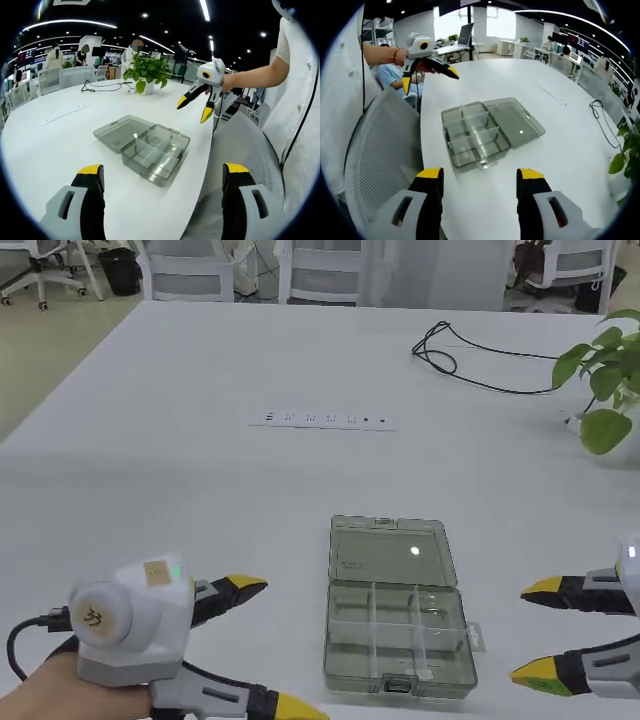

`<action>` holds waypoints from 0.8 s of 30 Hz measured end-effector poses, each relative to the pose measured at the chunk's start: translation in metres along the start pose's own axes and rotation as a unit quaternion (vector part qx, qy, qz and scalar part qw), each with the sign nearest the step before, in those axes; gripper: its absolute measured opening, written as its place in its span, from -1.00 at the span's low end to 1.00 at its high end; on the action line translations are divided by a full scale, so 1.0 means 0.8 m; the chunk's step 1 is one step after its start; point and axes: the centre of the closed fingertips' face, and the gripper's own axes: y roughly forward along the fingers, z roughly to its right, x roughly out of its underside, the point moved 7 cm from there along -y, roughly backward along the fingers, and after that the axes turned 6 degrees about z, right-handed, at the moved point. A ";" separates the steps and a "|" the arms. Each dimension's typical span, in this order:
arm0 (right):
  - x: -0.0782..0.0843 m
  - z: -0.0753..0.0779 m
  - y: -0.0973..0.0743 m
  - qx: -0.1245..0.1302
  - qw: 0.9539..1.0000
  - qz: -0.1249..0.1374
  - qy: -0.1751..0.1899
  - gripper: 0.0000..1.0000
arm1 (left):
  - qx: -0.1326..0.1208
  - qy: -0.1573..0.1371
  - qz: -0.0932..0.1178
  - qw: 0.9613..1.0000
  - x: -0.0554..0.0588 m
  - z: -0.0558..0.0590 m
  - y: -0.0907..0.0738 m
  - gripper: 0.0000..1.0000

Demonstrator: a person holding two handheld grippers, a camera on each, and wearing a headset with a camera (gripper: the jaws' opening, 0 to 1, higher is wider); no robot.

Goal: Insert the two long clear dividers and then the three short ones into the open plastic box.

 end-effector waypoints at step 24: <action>0.037 0.003 -0.013 0.052 0.997 0.030 0.056 0.51 | -0.026 -0.001 -0.007 1.000 0.015 -0.013 0.002 1.00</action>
